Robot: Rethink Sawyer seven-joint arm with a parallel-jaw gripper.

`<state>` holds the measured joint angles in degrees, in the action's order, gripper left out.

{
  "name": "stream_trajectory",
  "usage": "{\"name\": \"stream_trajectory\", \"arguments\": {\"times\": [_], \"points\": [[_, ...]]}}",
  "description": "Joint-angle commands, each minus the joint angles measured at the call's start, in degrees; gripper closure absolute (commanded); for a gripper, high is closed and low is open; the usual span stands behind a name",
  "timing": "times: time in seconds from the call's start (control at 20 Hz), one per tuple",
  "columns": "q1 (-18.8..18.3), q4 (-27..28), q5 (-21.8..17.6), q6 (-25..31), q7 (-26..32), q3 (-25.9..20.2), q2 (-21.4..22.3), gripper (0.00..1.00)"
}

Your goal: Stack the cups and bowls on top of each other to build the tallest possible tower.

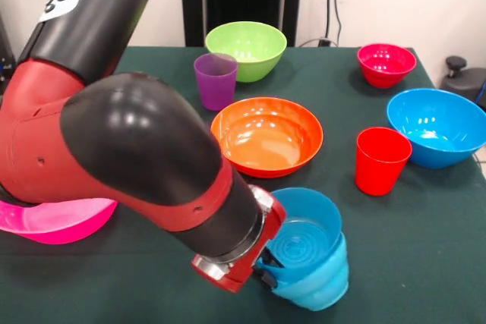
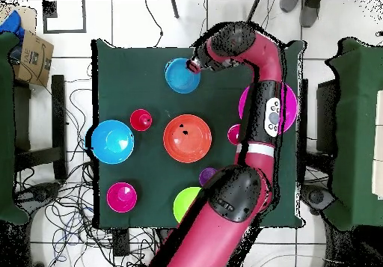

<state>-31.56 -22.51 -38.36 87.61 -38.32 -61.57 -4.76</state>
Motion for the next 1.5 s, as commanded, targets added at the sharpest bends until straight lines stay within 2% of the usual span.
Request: {"name": "stream_trajectory", "arguments": {"times": [0.05,0.6,0.75,1.0,1.25,1.5], "points": [[1.54,7.17,-8.84,9.16,-9.14,-4.27,3.01,1.0],[1.68,9.81,-20.19,14.92,-11.01,-14.81,4.29,1.0],[1.68,10.52,-24.05,15.83,-10.89,-18.18,4.35,1.0],[1.5,11.02,-28.33,15.86,-10.53,-22.31,3.77,1.0],[1.35,10.86,-29.93,14.41,-10.98,-25.06,2.73,1.0],[1.59,9.32,-28.43,10.89,-12.21,-23.38,1.59,1.0]]}}
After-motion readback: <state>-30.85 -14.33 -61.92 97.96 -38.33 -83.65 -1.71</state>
